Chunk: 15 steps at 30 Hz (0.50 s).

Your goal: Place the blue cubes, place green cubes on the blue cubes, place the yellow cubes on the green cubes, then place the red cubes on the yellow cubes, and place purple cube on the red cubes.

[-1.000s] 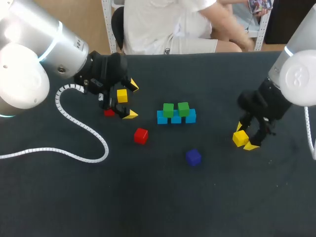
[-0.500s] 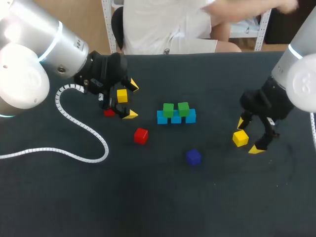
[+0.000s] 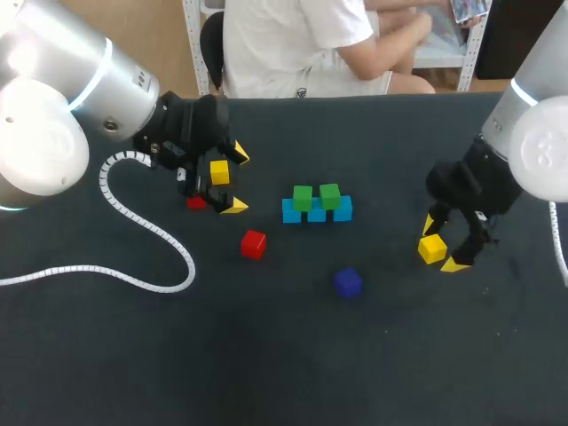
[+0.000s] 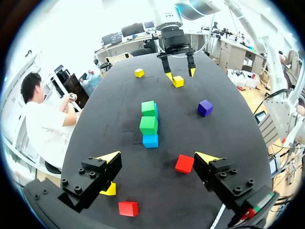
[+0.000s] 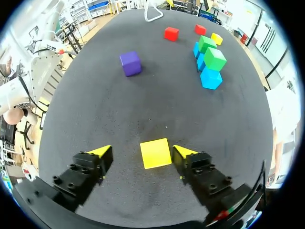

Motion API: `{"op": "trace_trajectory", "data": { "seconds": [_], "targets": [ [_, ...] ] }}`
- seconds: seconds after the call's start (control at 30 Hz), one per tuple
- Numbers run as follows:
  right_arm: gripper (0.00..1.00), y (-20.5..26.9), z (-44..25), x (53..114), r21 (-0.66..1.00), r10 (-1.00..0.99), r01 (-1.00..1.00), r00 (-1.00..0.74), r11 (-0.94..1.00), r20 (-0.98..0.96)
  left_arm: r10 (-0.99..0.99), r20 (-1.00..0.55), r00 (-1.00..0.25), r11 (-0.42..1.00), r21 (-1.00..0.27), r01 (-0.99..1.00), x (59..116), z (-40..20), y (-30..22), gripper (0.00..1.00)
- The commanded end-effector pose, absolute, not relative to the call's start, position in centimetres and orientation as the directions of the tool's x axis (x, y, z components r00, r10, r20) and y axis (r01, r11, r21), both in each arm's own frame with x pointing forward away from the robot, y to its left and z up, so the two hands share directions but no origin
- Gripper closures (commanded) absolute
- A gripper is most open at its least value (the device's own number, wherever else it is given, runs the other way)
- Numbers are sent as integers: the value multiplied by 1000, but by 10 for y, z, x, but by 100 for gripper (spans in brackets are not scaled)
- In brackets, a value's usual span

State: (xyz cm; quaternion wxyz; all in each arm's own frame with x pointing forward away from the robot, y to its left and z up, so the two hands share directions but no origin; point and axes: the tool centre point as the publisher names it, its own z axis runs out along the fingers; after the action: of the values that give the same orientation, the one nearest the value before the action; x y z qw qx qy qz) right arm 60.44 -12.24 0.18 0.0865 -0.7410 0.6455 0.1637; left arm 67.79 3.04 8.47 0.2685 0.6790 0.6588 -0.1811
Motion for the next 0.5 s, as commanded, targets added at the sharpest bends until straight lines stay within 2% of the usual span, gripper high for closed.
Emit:
{"op": "trace_trajectory", "data": {
  "seconds": [0.03,0.13,0.3,0.5],
  "targets": [
    [56,-122,-1,607,90,-928,-984,111,-152,-354,796,-602,70,8,125,992,680,84,31,0],
    [62,-121,-2,607,95,-929,-984,109,-152,-353,796,-602,70,8,125,992,680,84,31,0],
    [98,-121,-3,606,100,-927,-984,103,-148,-359,796,-602,70,8,125,992,680,84,31,0],
    [100,-123,-2,609,110,-932,-990,42,-88,-361,796,-602,70,8,125,992,680,84,31,0]
  ]
}}
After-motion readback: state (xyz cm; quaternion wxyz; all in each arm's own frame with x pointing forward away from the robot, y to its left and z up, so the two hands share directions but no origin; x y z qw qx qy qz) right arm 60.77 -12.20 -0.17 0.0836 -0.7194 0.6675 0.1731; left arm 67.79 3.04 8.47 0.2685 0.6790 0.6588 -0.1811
